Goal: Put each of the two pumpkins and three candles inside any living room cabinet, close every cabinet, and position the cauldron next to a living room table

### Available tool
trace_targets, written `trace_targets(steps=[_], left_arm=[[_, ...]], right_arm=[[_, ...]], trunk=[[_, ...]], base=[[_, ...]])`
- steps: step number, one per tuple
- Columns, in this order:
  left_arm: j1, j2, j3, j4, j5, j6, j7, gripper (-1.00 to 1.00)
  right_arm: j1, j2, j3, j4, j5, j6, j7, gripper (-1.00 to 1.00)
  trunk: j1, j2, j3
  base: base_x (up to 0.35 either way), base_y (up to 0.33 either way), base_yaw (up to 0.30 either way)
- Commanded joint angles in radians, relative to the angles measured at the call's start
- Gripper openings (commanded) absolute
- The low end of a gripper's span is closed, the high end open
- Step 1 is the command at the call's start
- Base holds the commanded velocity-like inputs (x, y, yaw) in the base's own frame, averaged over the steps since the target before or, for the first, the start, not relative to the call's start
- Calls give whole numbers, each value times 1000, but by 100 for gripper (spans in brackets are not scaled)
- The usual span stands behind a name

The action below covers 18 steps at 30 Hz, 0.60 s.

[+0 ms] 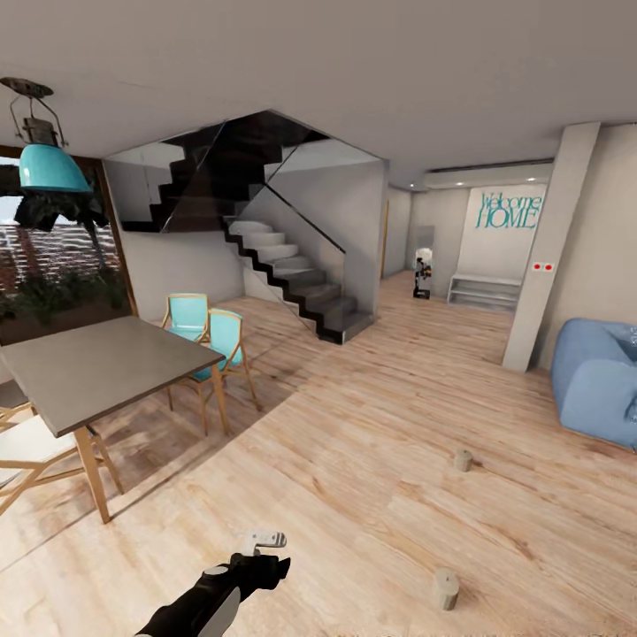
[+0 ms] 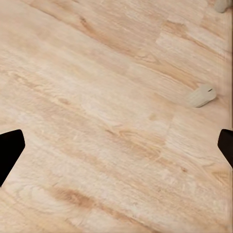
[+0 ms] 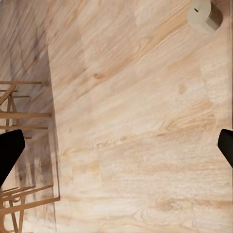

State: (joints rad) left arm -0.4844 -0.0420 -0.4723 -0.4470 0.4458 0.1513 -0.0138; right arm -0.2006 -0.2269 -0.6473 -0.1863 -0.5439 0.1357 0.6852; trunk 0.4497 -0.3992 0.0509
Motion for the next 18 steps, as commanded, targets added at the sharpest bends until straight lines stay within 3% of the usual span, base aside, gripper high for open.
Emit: trace_targets(steps=[1, 18], left_arm=[[0, 1, -3, -1, 6, 4, 0, 100], [0, 1, -5, -1, 6, 4, 0, 100]], right_arm=[[0, 0, -2, 0, -10, 10, 3, 100], [1, -2, -2, 1, -9, 12, -3, 100]], trunk=[[0, -1, -2], [0, -1, -22]], base=[[0, 0, -205], [0, 0, -210]])
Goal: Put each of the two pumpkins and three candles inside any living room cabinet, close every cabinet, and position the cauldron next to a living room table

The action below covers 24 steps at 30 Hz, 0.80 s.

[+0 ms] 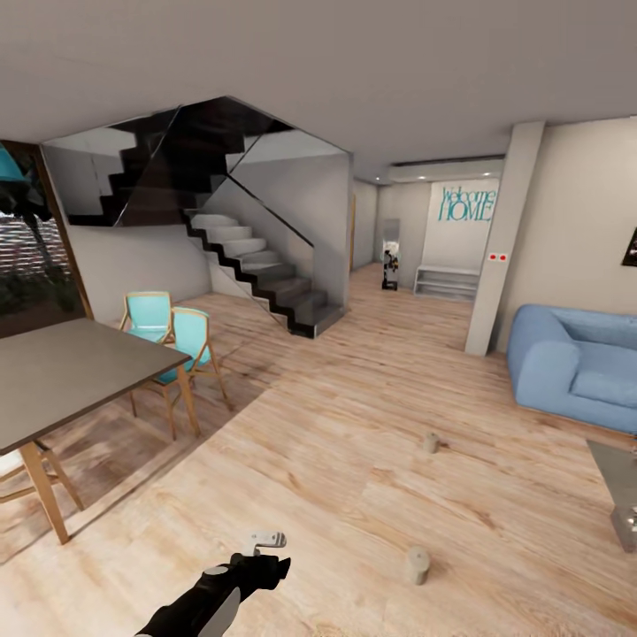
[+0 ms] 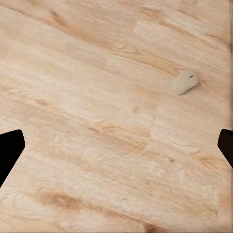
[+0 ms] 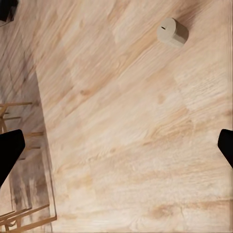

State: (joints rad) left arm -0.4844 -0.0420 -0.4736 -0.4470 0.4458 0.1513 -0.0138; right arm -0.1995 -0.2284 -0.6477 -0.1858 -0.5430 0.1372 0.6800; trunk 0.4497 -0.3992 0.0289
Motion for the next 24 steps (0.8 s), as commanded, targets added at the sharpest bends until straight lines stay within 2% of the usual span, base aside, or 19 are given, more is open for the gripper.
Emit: trace_targets(steps=[1, 11, 24], left_arm=[[0, 1, -3, -1, 6, 4, 0, 100], [0, 1, -3, 1, 7, 2, 0, 100], [0, 1, -5, 1, 5, 3, 0, 100]], right_arm=[[0, 0, -2, 0, -10, 10, 2, 100], [-1, -1, -1, 0, -9, 10, 0, 100], [-1, -2, 1, 0, -7, 8, 0, 100]], trunk=[[0, -1, -2], [0, -1, -14], [0, -1, -30]], base=[[0, 0, -211], [87, 62, -208], [233, 185, -188]])
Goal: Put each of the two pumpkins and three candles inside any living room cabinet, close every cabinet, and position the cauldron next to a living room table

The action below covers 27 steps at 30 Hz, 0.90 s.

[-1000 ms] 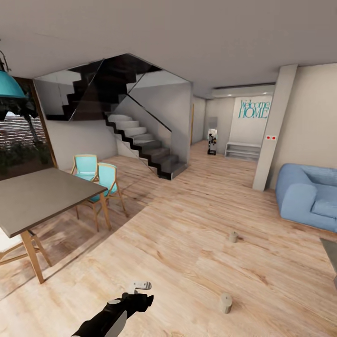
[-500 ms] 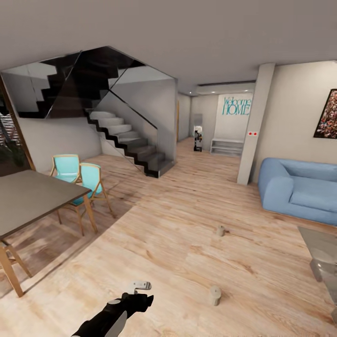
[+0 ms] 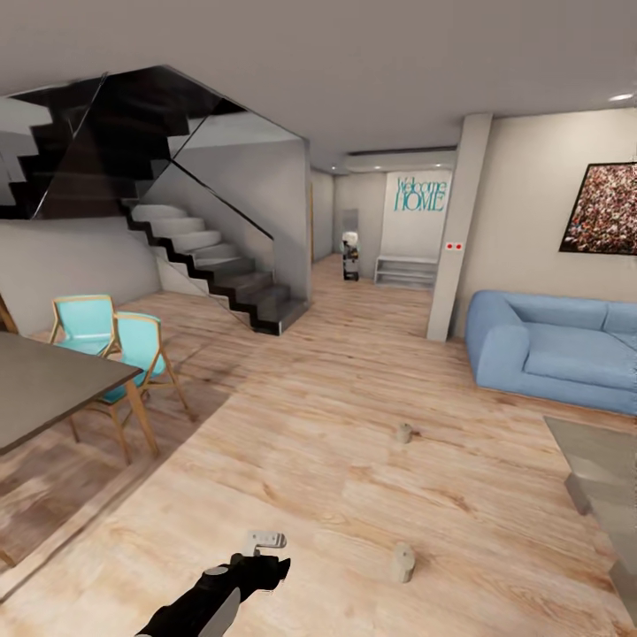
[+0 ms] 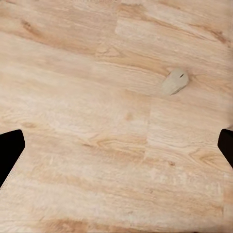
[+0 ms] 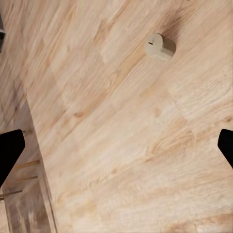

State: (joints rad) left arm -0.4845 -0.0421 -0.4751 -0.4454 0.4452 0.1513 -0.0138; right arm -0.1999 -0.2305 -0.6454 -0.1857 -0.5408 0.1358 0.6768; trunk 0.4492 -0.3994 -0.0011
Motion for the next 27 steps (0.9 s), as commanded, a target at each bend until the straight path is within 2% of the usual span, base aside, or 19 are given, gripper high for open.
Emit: trace_targets(steps=[1, 5, 11, 27], left_arm=[[0, 1, -3, -1, 6, 4, 0, 100], [0, 1, -6, -1, 6, 3, 0, 100], [0, 1, -34, -2, 7, 2, 3, 100], [0, 1, -39, -2, 7, 2, 0, 100]], right_arm=[[0, 0, -1, 0, -9, 10, 3, 100], [0, -2, -1, 0, -7, 10, 2, 100], [0, -4, -1, 0, -7, 10, 1, 100], [0, -8, -2, 2, -7, 10, 1, 100]], trunk=[[1, -1, -2], [1, -1, -7], [1, -1, -15], [1, -1, -38]], base=[[270, 198, -177], [281, 138, -171], [297, 34, -166], [297, -15, -148]])
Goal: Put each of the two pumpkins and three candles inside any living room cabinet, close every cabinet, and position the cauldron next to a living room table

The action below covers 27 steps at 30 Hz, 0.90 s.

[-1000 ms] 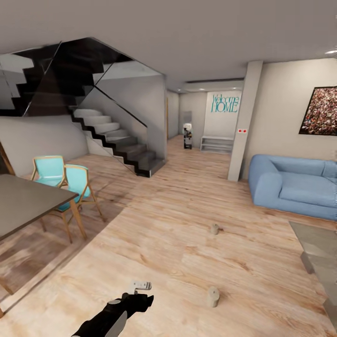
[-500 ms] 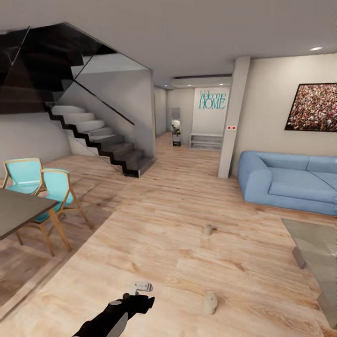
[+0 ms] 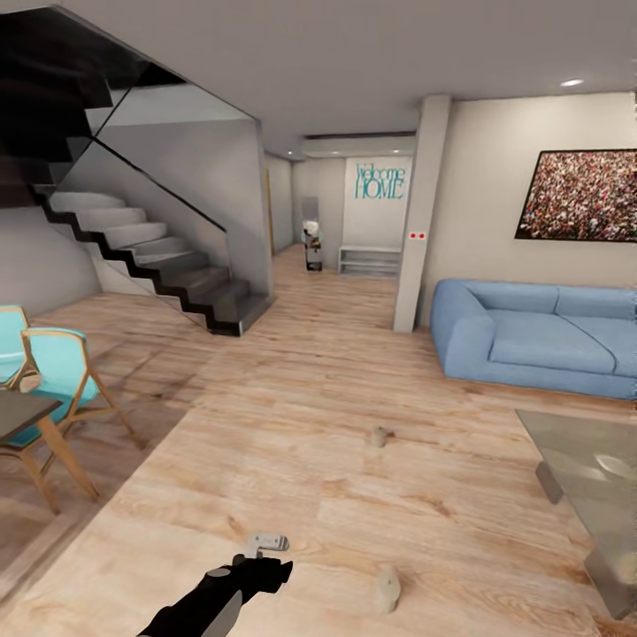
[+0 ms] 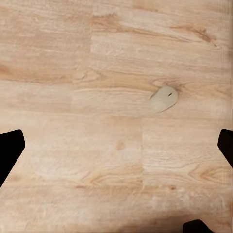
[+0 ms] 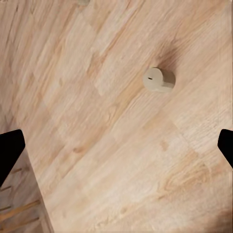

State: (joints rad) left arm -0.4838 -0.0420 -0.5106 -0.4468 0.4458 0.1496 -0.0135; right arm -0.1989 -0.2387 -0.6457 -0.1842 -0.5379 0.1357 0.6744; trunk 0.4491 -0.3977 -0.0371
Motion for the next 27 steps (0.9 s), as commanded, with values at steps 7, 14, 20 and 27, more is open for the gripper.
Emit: trace_targets(steps=[7, 14, 20, 27], left_arm=[[-1, 1, -3, -1, 6, 4, 0, 100], [-1, 1, -3, -1, 6, 4, 0, 100], [-1, 1, -26, -2, 7, 4, 0, 100], [-1, 2, -45, -1, 7, -21, 0, 100]], right_arm=[[-1, -1, -2, 0, -11, 10, 3, 100], [0, -1, -2, 0, -12, 9, 5, 100], [2, -1, -3, -1, -15, 9, 14, 100], [3, 1, -3, -1, -16, 8, 19, 100]], trunk=[[1, -2, -13], [1, -2, -20], [1, -2, -21], [1, -2, -15]], base=[[150, -4, -145], [133, 0, -93], [97, 0, -22], [10, 0, -187]])
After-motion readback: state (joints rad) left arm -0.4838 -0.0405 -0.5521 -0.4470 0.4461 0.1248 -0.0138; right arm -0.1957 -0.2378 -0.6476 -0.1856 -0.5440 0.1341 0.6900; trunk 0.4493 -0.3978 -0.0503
